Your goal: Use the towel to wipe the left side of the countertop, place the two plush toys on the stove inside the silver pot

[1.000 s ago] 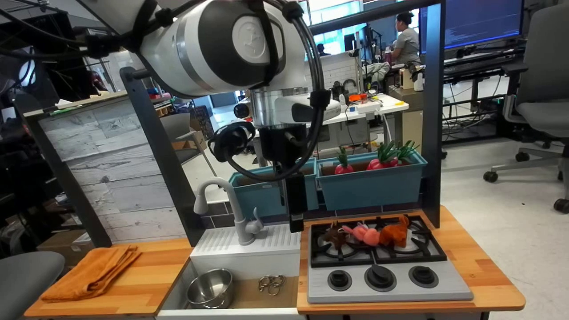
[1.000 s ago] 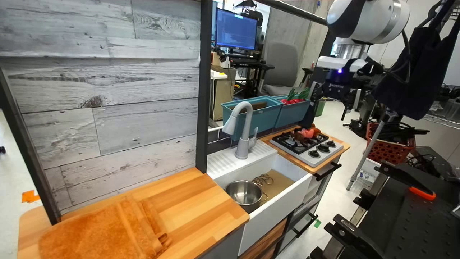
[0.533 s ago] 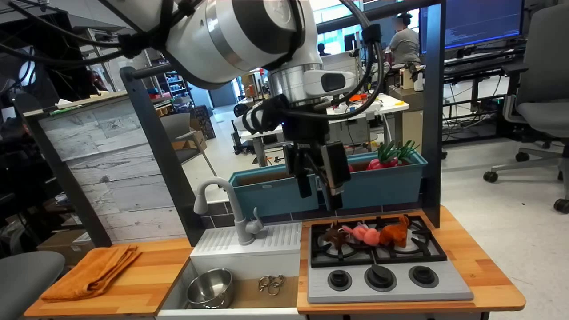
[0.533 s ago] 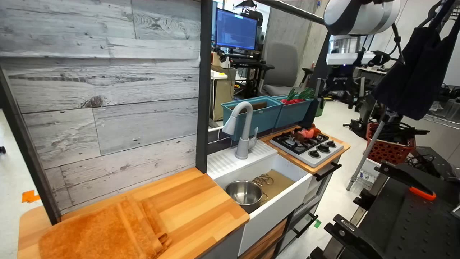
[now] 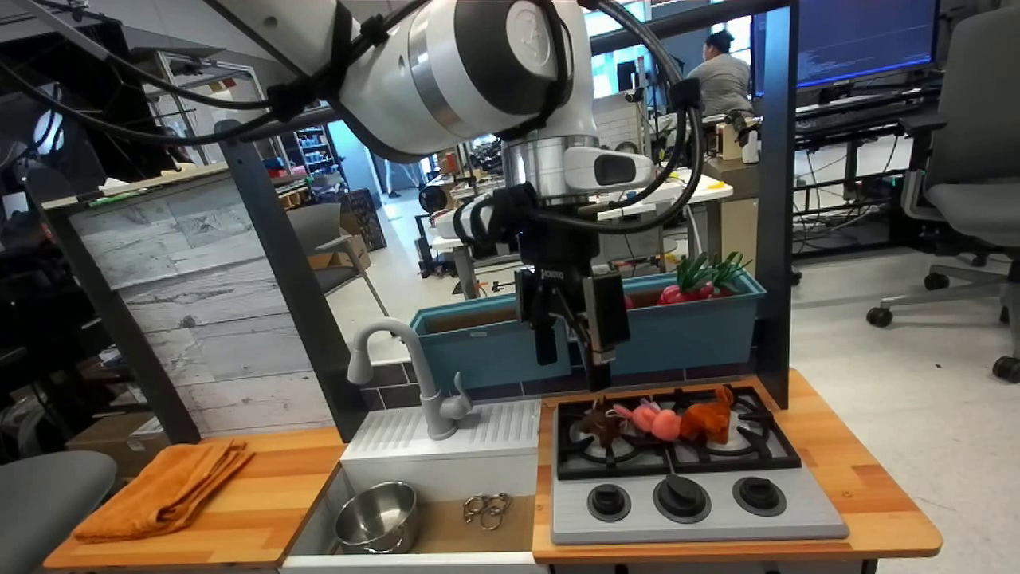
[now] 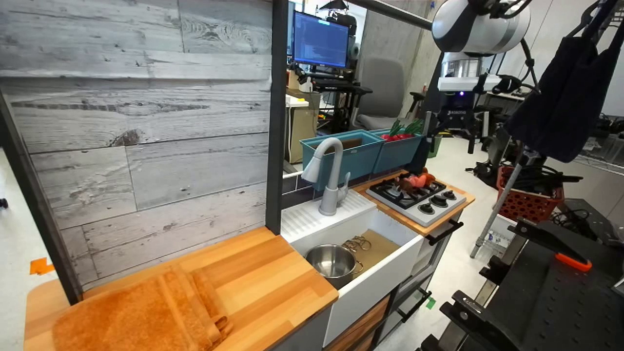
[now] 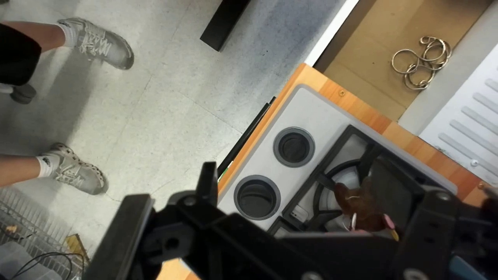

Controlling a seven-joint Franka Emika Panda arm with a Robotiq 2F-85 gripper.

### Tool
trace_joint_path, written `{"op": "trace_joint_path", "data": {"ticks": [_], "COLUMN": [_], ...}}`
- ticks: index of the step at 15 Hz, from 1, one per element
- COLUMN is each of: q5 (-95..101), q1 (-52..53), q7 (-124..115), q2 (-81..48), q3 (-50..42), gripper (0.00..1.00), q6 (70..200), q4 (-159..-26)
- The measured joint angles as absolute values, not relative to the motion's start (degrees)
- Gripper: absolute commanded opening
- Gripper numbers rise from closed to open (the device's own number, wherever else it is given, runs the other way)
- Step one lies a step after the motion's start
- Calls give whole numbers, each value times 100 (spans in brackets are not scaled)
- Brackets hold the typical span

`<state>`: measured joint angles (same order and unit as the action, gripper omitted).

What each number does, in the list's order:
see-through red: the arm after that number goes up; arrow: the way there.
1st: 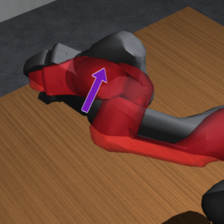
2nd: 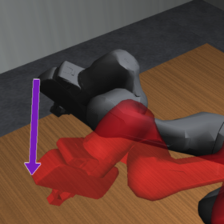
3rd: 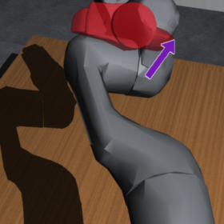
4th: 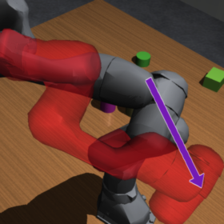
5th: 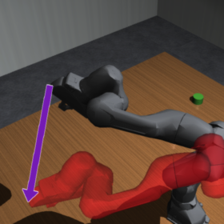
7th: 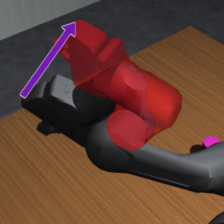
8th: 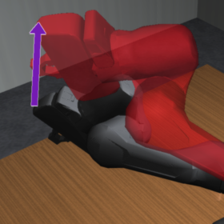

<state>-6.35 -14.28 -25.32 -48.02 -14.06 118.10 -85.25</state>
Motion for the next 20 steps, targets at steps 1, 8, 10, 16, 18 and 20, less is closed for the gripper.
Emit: {"op": "trace_joint_path", "data": {"ticks": [1,8,10,16,18,20], "q5": [-680,-693,-693,-689,-689,-689], "q1": [-1426,-1175,-1166,-1225,-1254,-1255], "q7": [-2532,-2561,-2605,-2836,-2842,-2845], "q2": [-4804,-5321,-5639,-6490,-6581,-6595], "q3": [-1383,-1310,-1315,-1502,-1521,-1522], "gripper": [100,100,100,100,100,100], "q6": [12032,13155,13155,13150,13147,13146], "q4": [-8544,-8346,-8078,-7135,-7003,-6976]}}
